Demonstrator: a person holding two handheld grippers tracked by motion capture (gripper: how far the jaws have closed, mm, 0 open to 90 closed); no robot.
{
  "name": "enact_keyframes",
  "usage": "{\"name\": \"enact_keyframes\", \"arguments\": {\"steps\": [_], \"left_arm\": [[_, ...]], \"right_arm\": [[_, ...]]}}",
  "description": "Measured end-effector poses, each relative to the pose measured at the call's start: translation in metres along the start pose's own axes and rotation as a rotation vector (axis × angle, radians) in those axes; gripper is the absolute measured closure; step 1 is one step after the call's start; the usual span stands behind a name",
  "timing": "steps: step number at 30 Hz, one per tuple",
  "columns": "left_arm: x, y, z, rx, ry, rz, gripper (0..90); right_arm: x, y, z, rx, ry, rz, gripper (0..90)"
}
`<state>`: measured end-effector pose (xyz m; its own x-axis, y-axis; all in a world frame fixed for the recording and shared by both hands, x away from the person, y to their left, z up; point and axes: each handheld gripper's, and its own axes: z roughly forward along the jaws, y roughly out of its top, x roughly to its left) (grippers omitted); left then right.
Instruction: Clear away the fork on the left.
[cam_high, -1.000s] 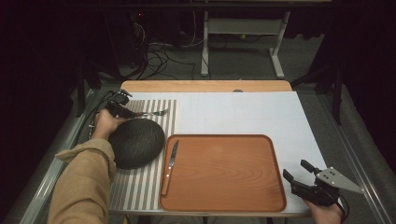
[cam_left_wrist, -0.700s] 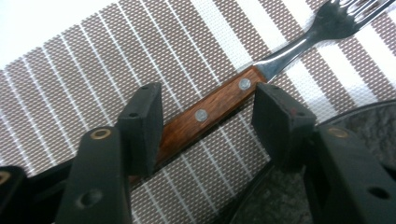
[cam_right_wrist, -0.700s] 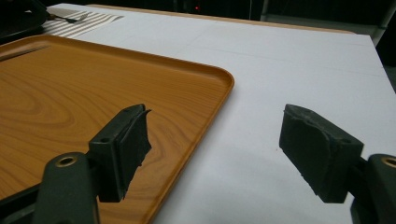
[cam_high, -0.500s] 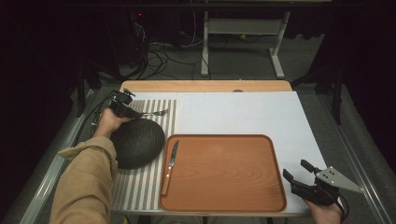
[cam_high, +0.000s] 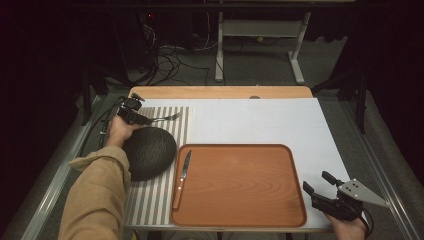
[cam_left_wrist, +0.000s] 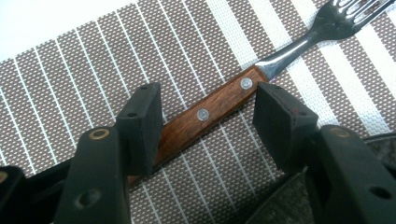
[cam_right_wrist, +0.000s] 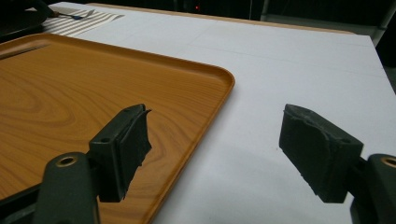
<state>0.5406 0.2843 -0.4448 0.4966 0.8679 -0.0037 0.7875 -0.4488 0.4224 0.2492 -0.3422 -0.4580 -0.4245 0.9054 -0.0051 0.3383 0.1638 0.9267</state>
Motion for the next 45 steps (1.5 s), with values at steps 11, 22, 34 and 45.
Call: {"name": "enact_keyframes", "arguments": {"steps": [11, 22, 34, 45], "left_arm": [[0.000, 0.005, 0.003, -0.003, 0.029, -0.081, 52.2], [-0.003, 0.001, 0.002, 0.036, 0.018, -0.037, 70.6], [-0.002, 0.000, -0.001, 0.060, 0.006, -0.030, 72.0], [0.002, -0.006, -0.003, 0.056, 0.009, -0.047, 72.1]], "right_arm": [[0.000, 0.000, -0.001, 0.001, 0.000, 0.000, 24.7], [0.001, 0.000, -0.001, 0.001, 0.001, -0.004, 24.7], [0.001, 0.000, -0.002, -0.003, 0.002, -0.003, 24.8], [0.001, 0.000, -0.003, -0.006, -0.003, -0.003, 24.8]]}}
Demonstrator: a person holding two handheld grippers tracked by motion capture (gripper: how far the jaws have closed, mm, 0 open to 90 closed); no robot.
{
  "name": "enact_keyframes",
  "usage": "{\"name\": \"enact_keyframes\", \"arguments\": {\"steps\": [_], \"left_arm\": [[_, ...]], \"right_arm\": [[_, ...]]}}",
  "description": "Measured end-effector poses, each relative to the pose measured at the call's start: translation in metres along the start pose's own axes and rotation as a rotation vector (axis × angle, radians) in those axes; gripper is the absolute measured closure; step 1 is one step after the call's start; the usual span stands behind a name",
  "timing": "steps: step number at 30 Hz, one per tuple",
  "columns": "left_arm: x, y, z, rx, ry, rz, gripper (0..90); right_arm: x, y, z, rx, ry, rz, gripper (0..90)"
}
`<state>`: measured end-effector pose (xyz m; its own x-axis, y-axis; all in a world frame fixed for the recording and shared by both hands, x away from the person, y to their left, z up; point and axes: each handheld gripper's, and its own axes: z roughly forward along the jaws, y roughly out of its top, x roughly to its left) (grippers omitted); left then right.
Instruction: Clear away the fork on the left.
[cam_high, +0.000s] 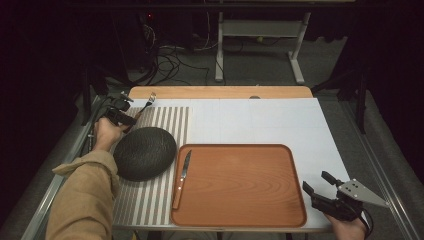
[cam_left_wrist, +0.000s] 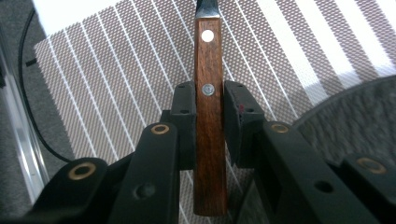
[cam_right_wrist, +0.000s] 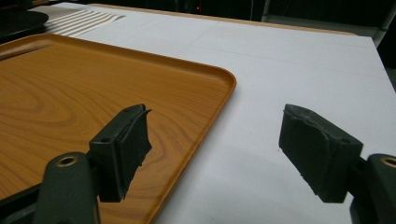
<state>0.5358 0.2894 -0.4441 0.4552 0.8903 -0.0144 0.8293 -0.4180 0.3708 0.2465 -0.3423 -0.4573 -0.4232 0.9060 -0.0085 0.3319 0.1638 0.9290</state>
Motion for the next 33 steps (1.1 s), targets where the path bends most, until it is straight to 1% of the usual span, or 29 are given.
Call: {"name": "enact_keyframes", "arguments": {"steps": [2, 4, 6, 9, 10, 11, 12, 15, 18, 21, 25, 27, 29, 33], "left_arm": [[-0.001, 0.000, 0.000, 0.002, 0.004, 0.000, 72.1], [-0.003, 0.001, -0.001, 0.008, 0.063, 0.019, 72.0], [-0.001, -0.001, -0.003, -0.005, 0.062, 0.003, 72.1], [0.005, -0.005, -0.012, -0.033, 0.074, -0.025, 72.1], [0.007, -0.007, -0.015, -0.037, 0.076, -0.032, 72.1], [0.009, -0.008, -0.018, -0.038, 0.068, -0.041, 72.1], [0.010, -0.010, -0.021, -0.041, 0.071, -0.041, 72.1], [0.009, -0.016, -0.029, -0.056, 0.071, -0.050, 72.1], [0.008, -0.024, -0.039, -0.086, 0.055, -0.067, 72.1], [0.003, -0.034, -0.049, -0.102, 0.038, -0.083, 72.1], [-0.008, -0.048, -0.061, -0.127, 0.030, -0.093, 72.0], [-0.015, -0.054, -0.064, -0.123, 0.038, -0.085, 72.0], [-0.022, -0.058, -0.066, -0.120, 0.035, -0.075, 72.1], [-0.034, -0.065, -0.074, -0.132, 0.024, -0.070, 72.0]], "right_arm": [[0.000, 0.000, 0.000, 0.001, 0.001, -0.003, 24.8], [0.001, 0.000, 0.000, 0.000, 0.002, -0.005, 24.8], [0.001, 0.000, 0.000, 0.000, 0.001, -0.002, 24.8], [0.000, 0.000, 0.001, 0.003, 0.002, 0.000, 24.7], [0.000, 0.000, 0.001, 0.005, 0.003, 0.001, 24.8], [0.000, 0.000, 0.002, 0.006, 0.004, -0.001, 24.7], [0.000, 0.000, 0.002, 0.005, 0.004, -0.002, 24.7], [0.000, 0.001, 0.002, 0.003, 0.006, -0.003, 24.8], [0.000, 0.001, 0.002, -0.001, 0.010, -0.003, 24.8], [0.000, 0.001, 0.002, -0.004, 0.018, 0.001, 24.9], [-0.001, 0.001, 0.004, -0.007, 0.036, 0.012, 25.0], [-0.001, 0.001, 0.004, -0.013, 0.049, 0.006, 25.0], [0.000, 0.002, 0.004, -0.022, 0.063, -0.001, 25.0], [0.001, 0.002, 0.004, -0.030, 0.074, -0.009, 25.0]]}}
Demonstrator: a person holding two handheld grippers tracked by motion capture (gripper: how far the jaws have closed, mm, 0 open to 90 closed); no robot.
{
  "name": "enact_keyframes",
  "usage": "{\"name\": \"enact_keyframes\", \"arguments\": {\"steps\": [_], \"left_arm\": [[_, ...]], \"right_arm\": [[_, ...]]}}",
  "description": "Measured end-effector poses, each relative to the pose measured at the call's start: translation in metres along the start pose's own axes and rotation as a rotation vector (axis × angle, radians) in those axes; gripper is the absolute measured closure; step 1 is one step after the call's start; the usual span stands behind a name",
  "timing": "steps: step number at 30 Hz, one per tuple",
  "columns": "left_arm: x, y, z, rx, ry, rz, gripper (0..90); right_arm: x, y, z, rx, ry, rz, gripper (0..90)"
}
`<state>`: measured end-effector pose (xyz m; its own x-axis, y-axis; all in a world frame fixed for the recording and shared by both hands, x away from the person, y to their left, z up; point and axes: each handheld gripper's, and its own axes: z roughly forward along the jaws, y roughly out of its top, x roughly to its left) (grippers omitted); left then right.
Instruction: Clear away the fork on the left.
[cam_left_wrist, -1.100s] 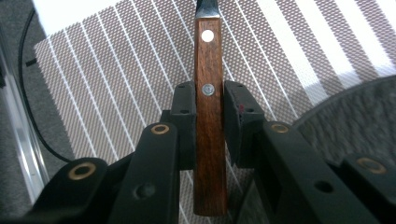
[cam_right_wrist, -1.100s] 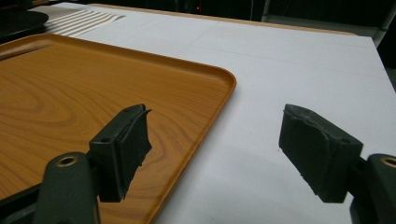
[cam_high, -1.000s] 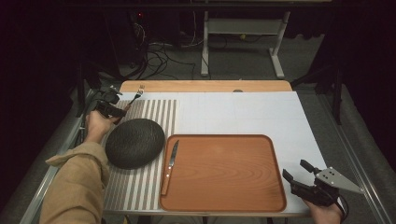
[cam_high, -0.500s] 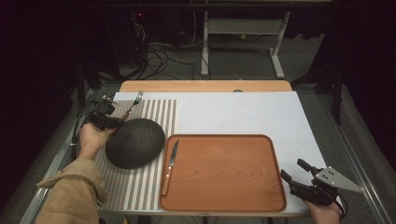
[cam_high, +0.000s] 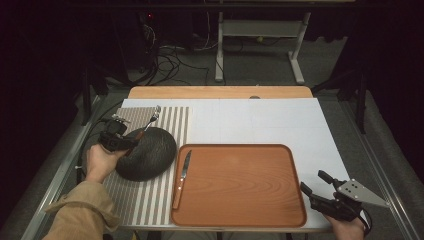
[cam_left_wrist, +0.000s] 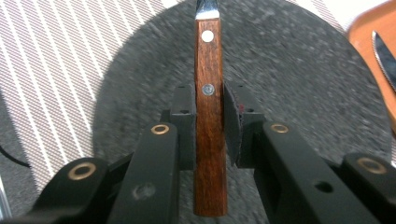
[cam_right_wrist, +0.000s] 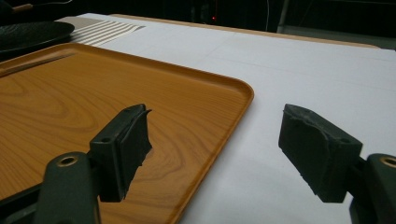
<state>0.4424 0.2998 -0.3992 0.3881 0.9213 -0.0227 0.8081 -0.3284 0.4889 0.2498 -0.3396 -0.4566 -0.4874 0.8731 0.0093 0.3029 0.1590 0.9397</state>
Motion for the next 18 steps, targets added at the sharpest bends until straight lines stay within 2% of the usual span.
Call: {"name": "enact_keyframes", "arguments": {"steps": [6, 13, 18], "left_arm": [[-0.016, -0.010, -0.011, -0.018, -0.018, 0.020, 72.1], [-0.031, -0.023, -0.011, -0.008, -0.061, 0.028, 72.0], [-0.041, -0.031, -0.013, -0.013, -0.072, 0.042, 72.0]], "right_arm": [[0.001, 0.000, -0.001, -0.003, 0.004, -0.002, 25.0], [0.002, 0.000, -0.001, -0.003, 0.004, -0.005, 25.0], [0.002, 0.001, -0.001, -0.001, -0.003, -0.006, 25.0]]}}
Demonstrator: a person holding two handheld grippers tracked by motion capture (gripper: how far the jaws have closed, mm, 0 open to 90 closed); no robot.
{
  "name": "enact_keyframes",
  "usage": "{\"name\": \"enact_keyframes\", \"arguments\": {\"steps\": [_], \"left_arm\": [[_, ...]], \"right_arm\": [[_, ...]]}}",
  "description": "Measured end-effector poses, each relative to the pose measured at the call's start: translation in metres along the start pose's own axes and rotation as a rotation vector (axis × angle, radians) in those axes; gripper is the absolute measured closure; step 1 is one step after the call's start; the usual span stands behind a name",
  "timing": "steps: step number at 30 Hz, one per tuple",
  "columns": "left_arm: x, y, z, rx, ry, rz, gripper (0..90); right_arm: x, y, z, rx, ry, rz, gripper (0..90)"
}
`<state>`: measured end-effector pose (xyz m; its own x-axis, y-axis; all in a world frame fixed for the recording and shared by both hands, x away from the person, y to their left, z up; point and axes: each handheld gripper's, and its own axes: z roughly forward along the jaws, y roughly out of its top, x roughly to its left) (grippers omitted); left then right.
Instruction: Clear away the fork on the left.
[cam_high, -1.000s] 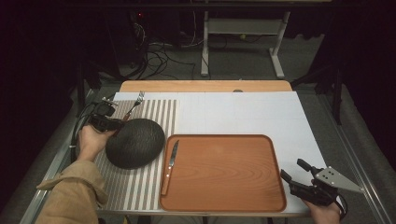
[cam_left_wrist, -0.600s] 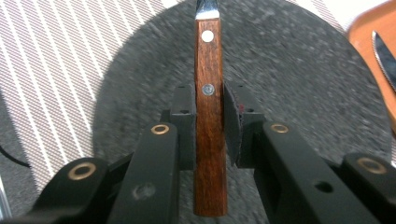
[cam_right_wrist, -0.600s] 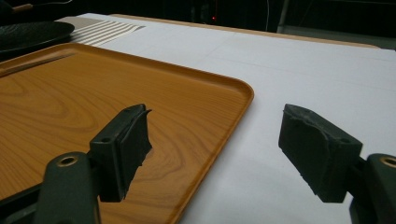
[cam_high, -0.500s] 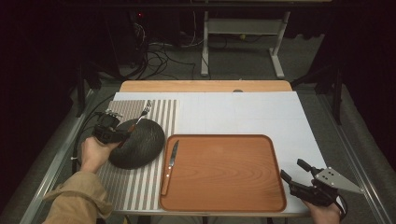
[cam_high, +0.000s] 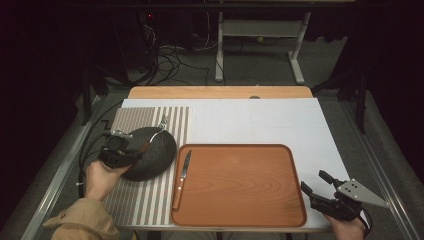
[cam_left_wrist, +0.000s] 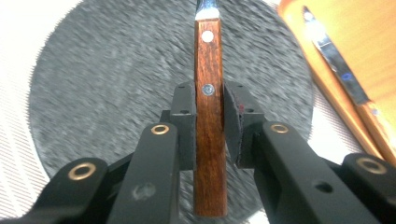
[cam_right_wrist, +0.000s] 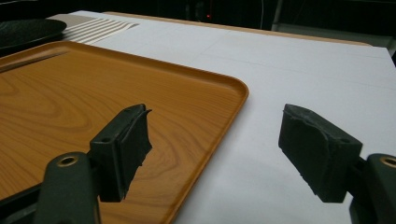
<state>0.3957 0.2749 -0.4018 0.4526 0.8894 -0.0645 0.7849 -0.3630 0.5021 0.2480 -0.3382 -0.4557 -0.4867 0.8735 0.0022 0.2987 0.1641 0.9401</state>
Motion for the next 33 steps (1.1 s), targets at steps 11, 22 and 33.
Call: {"name": "enact_keyframes", "arguments": {"steps": [11, 22, 33], "left_arm": [[-0.023, -0.021, -0.012, -0.034, -0.028, 0.020, 72.0], [-0.050, -0.044, -0.008, -0.037, -0.081, 0.058, 72.0], [-0.082, -0.053, -0.014, -0.071, -0.118, 0.114, 72.0]], "right_arm": [[-0.001, 0.000, 0.000, -0.002, -0.011, 0.004, 25.0], [-0.001, 0.000, -0.001, 0.002, -0.036, 0.006, 25.1], [-0.001, 0.000, 0.000, 0.005, -0.035, 0.001, 25.1]]}}
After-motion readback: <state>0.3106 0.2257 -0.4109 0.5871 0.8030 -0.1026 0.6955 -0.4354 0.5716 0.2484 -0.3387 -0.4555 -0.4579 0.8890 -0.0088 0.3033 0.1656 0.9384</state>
